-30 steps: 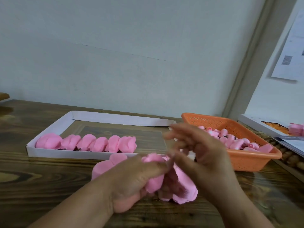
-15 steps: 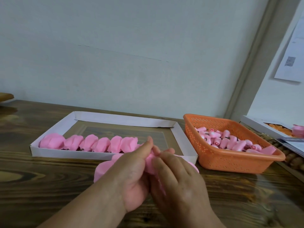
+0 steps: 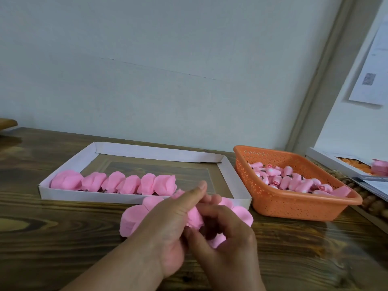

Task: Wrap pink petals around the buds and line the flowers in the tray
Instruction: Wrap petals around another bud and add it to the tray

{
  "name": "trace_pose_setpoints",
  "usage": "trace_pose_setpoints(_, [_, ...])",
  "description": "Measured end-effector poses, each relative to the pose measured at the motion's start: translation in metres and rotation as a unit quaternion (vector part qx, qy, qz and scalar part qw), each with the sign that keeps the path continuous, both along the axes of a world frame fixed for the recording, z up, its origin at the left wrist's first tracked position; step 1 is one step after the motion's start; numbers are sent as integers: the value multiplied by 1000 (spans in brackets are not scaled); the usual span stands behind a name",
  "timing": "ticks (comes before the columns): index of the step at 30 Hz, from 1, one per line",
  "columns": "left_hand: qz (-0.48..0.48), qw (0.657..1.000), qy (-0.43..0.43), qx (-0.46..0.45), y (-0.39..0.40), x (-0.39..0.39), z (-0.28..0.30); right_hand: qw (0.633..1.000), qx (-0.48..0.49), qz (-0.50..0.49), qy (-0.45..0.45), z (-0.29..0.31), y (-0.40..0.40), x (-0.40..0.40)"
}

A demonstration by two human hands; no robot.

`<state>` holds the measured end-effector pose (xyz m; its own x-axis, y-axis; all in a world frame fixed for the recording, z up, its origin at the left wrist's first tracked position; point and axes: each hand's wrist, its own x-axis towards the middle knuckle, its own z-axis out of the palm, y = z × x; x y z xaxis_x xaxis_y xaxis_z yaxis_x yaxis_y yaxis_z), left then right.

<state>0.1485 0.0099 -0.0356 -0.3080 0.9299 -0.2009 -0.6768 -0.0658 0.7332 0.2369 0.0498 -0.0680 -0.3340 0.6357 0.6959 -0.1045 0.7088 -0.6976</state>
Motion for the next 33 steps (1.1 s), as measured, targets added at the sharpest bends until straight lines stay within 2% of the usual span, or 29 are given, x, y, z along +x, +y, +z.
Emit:
trace_pose_setpoints(1, [6,1000,6,1,0,0,0,993,-102,50,12,1,-2,0])
trace_pose_setpoints(3, [17,1000,25,9,1,0,0,957,-257,132,9,5,0,2])
trace_pose_setpoints(6, [30,997,68,17,7,-3,0,917,-351,190,-2,14,5,4])
trace_pose_setpoints(9, [64,991,116,6,18,-11,1,932,-306,192,-41,25,9,2])
trace_pose_setpoints(13, [126,951,275,-68,38,-22,9,976,-142,100,-130,40,23,-4])
trace_pose_setpoints(16, [144,935,319,-57,52,-24,22,986,-96,68,-120,48,36,-13])
trace_pose_setpoints(20, [132,873,467,-56,68,-32,33,992,-70,9,-104,50,53,-24])
trace_pose_setpoints(22, [96,874,471,-70,72,-37,32,993,-53,7,-108,52,59,-28])
trace_pose_setpoints(24, [85,895,431,-76,74,-40,31,991,-29,6,-130,53,64,-30])
trace_pose_setpoints(29, [154,909,377,-85,89,-53,30,983,-34,50,-173,61,73,-37])
trace_pose_setpoints(31, [172,911,363,-94,95,-61,29,989,-45,10,-141,62,80,-30])
trace_pose_setpoints(33, [180,892,400,-109,99,-71,26,992,-45,-54,-101,60,92,-17])
